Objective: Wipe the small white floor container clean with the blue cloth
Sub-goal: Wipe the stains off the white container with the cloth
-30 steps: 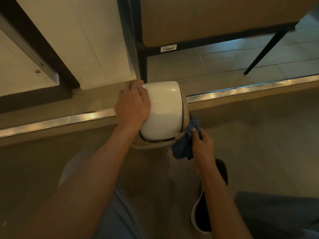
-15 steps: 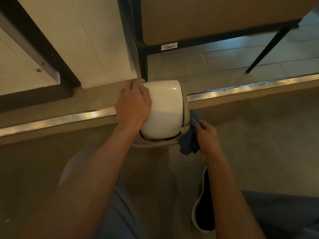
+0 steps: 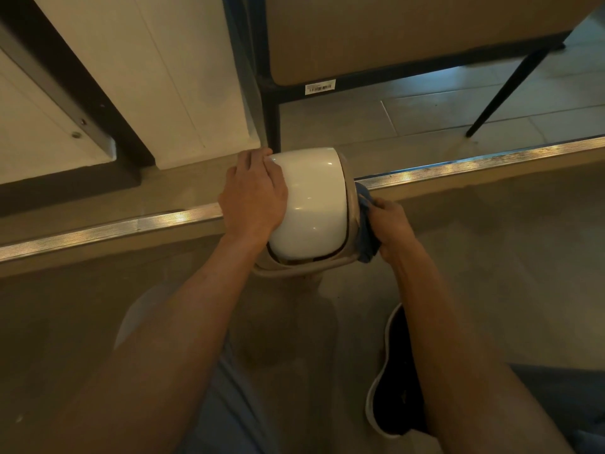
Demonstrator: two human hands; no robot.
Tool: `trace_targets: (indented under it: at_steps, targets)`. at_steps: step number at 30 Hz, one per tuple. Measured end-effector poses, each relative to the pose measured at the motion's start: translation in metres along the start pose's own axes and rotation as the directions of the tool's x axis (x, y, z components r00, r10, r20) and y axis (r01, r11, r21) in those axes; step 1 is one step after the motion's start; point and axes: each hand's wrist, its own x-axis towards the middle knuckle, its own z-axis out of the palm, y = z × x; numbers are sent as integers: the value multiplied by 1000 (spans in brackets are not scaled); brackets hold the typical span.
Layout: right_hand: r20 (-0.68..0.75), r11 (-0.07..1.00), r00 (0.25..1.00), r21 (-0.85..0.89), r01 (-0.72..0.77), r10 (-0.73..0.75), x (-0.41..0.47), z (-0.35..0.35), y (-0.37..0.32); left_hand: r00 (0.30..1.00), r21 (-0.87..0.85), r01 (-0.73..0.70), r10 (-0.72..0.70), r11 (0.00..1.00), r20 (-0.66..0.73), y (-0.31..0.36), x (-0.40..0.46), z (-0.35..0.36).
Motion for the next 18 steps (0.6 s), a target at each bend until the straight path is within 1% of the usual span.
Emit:
trace_targets:
  at_steps: [3, 7, 11, 16, 18]
  targets:
    - [-3, 1000, 1000, -10, -20, 20, -12, -3, 19, 1000, -7, -21, 21, 1000, 13, -1, 0, -1]
    - [10, 999, 1000, 47, -2, 1, -22, -6, 37, 998, -9, -49, 50, 999, 29, -3, 0, 0]
    - [7, 1000, 1000, 25, -19, 19, 6, -1, 14, 996, -11, -78, 79, 997, 47, -5, 1, -1]
    - [62, 993, 998, -115, 10, -3, 33, 2, -20, 996, -6, -79, 79, 997, 47, -3, 1, -2]
    - [81, 991, 997, -131, 20, -9, 33, 0, -23, 997, -7, -67, 67, 998, 38, -2, 1, -2]
